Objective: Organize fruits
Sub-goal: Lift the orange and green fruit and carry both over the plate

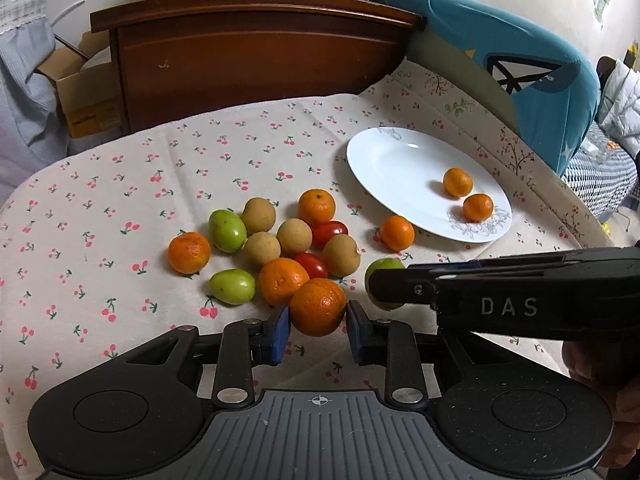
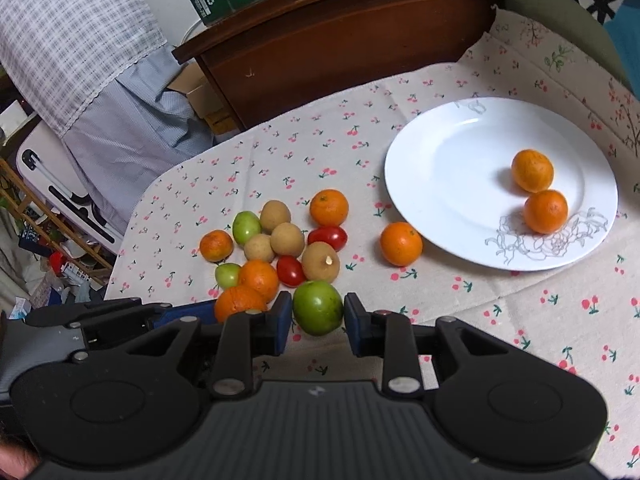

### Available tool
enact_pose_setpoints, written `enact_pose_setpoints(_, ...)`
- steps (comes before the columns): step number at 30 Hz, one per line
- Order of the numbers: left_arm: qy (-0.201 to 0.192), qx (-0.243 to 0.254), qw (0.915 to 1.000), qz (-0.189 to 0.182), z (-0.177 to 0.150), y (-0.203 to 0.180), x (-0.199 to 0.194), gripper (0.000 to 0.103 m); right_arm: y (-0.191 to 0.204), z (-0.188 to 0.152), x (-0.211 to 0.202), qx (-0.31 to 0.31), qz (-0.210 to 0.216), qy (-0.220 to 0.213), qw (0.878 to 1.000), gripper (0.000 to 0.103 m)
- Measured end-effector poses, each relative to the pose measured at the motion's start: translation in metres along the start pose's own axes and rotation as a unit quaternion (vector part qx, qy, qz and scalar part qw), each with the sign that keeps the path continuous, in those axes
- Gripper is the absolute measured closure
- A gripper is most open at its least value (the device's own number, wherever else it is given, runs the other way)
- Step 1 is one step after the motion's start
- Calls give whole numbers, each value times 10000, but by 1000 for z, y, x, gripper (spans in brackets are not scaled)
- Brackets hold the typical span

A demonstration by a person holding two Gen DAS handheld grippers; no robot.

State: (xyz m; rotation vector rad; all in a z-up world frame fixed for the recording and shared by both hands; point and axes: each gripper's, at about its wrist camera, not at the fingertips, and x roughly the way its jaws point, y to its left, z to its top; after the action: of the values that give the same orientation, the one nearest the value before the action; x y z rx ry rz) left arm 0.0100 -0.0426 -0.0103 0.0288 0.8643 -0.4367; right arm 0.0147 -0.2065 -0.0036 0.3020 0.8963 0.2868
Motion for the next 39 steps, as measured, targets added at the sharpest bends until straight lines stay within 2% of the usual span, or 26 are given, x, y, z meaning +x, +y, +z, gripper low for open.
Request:
enact_pose_setpoints(5, -70, -65, 9999, 43, 3, 1, -4, 76, 0, 7, -13, -30, -33, -237, 9997, 75)
enact_pose_setpoints(14, -471, -184, 9987, 62, 27, 0, -18, 76, -3, 26, -44, -15, -20, -739, 9973, 75)
enact_pose_setpoints(27, -540, -81, 9982, -234, 69, -18, -2, 76, -36, 45, -69, 595, -271, -1206, 9905, 75)
enact_pose_setpoints(39, -259, 143, 9988, -391, 95, -29, 41, 75, -71, 39, -46, 1586, -613, -845, 9818, 75)
